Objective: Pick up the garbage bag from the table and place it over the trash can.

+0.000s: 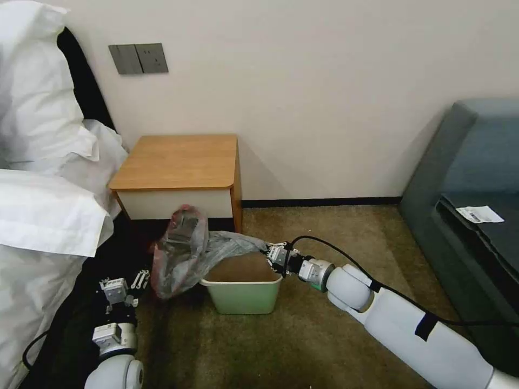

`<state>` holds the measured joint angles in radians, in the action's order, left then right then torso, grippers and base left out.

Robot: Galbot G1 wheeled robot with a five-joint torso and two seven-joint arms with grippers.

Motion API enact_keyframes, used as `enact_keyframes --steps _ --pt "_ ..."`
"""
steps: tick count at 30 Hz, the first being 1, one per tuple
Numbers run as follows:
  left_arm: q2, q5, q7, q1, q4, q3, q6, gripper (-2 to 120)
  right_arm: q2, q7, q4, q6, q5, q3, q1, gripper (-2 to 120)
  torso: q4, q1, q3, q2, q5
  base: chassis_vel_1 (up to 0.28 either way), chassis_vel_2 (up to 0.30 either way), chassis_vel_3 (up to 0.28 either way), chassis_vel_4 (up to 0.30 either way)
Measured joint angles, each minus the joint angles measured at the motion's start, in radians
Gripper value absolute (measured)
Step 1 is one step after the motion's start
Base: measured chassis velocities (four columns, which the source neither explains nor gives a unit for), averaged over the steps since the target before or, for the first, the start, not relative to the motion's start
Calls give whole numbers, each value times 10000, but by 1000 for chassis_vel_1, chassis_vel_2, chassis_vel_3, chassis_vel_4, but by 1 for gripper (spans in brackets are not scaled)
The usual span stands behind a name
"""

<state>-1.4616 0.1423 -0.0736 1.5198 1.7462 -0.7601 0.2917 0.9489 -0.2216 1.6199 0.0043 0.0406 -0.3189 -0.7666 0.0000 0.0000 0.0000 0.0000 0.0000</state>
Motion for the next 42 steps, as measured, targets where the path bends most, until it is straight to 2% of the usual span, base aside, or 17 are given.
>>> enact_keyframes --steps 4,8,10,12,14,17,18,21,28,30,32,33,34,35,36,40,42 --pt "32 -18 0 -26 49 35 -77 73 -129 -99 127 66 -118 -37 -6 7 0 0 0 1 0 0 0 0 0" --pt "76 -23 0 -110 172 79 -211 73 -404 -294 274 200 -597 -119 69 25 -1 0 0 0 1 0 0 0 0" --pt "82 -24 0 -126 203 90 -245 73 -476 -352 308 203 -741 -136 105 28 -1 0 0 0 1 0 0 0 0" --pt "87 -43 0 -160 255 136 -313 73 -666 -473 364 204 -1045 -156 187 40 0 0 0 0 0 0 0 0 0" --pt "88 -70 0 -165 271 152 -328 73 -729 -514 383 204 -1142 -156 200 41 -1 0 0 0 0 0 0 0 0" --pt "87 -178 4 -171 337 216 -368 73 -1063 -884 412 279 -1871 -120 215 59 -1 0 0 0 1 0 0 0 0" --pt "87 -178 4 -171 337 216 -368 73 -1063 -884 412 279 -1871 -120 215 59 -1 0 0 0 1 0 0 0 0" --pt "79 -259 11 -179 409 274 -418 73 -1263 -1416 408 441 -2735 45 192 71 -1 0 0 0 0 0 0 0 0" --pt "56 -383 21 -196 621 340 -527 73 -1464 -2799 369 1022 -3303 629 4 96 0 0 0 0 1 0 0 0 0" --pt "50 -410 22 -195 709 350 -545 73 -1515 -3408 384 1195 -3563 960 -151 99 1 -1 0 0 0 0 0 0 0" --pt "50 -410 22 -195 709 350 -545 73 -1515 -3408 384 1195 -3563 960 -151 99 1 -1 0 0 0 0 0 0 0" --pt "43 -421 22 -188 809 353 -552 73 -1526 -3863 443 1336 -3793 1319 -386 100 0 0 0 0 -1 0 0 0 0" --pt "25 -425 28 -130 1147 360 -564 73 -1337 -4117 770 1543 -4278 2434 -1193 100 0 0 0 0 -1 0 0 0 0" --pt "19 -423 27 -87 1319 369 -568 73 -1068 -3928 929 1635 -4432 3045 -1650 100 -1 0 0 0 0 0 0 0 0" --pt "19 -423 27 -87 1319 369 -568 73 -1068 -3928 929 1635 -4432 3045 -1650 100 -1 0 0 0 0 0 0 0 0" --pt "126 -277 29 197 2082 872 -828 73 182 -2953 1445 1908 -4430 4837 -3104 100 2 0 0 0 2 0 0 0 0" --pt "201 -219 35 279 2218 1129 -950 73 426 -2880 1584 1970 -4370 5115 -3436 100 0 0 -1 0 2 0 0 0 0"
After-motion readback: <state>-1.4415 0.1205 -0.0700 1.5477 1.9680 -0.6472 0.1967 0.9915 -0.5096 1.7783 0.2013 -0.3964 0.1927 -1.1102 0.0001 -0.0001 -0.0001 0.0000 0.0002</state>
